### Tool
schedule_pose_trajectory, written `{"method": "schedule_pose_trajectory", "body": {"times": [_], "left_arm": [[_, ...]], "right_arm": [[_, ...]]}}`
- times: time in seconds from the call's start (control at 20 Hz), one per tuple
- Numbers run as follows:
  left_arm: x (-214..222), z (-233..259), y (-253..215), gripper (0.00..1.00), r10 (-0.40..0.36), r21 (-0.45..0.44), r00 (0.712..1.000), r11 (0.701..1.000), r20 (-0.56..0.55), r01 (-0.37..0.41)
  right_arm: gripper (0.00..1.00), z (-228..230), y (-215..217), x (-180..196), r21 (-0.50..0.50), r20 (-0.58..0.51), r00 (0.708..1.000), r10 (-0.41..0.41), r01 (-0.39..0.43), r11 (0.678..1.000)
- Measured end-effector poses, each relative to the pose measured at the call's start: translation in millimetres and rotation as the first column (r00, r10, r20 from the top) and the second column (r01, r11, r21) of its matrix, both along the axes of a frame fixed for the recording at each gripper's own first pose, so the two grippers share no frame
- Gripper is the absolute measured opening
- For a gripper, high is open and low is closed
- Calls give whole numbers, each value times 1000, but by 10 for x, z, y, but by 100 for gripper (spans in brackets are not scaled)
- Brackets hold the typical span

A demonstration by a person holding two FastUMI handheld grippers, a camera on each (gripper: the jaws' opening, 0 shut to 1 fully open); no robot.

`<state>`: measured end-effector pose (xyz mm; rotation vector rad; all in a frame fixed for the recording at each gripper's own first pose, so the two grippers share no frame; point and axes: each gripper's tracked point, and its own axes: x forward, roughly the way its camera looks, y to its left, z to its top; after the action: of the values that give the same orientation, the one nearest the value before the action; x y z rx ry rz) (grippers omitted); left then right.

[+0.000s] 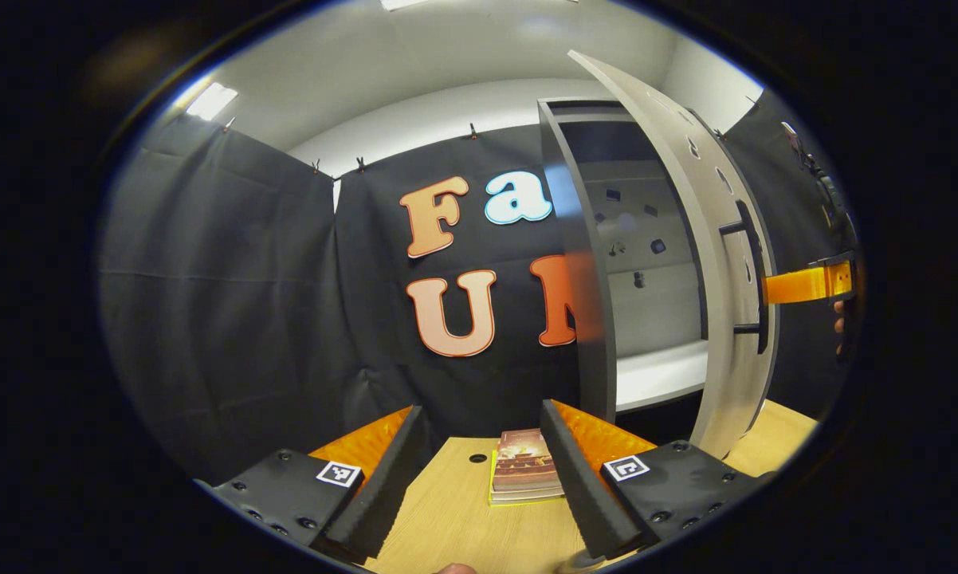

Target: Open the cabinet door with the right hand, grasp the bottle in the cabinet with the left hand and place it on the coaster, then close the cabinet door with the right hand.

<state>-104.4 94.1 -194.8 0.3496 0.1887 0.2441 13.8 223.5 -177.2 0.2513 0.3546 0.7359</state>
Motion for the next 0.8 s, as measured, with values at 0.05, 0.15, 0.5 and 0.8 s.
{"method": "schedule_pose_trajectory", "body": {"times": [0.05,0.15,0.5,0.8], "left_arm": [[8,2,-3,92,-5,2,1000,1000,1,5],[27,9,-25,95,-20,0,1000,1000,10,20],[51,-71,112,93,-44,-35,999,998,9,44],[131,-151,274,95,-84,-73,996,994,5,84]], "right_arm": [[90,-5,44,-20,-4,-7,1000,2,-2,1000],[90,-12,73,4,-10,-17,1000,-18,18,1000],[90,-32,112,136,-50,-53,992,-118,115,992],[89,-30,101,144,-154,-35,977,-212,204,967]]}}
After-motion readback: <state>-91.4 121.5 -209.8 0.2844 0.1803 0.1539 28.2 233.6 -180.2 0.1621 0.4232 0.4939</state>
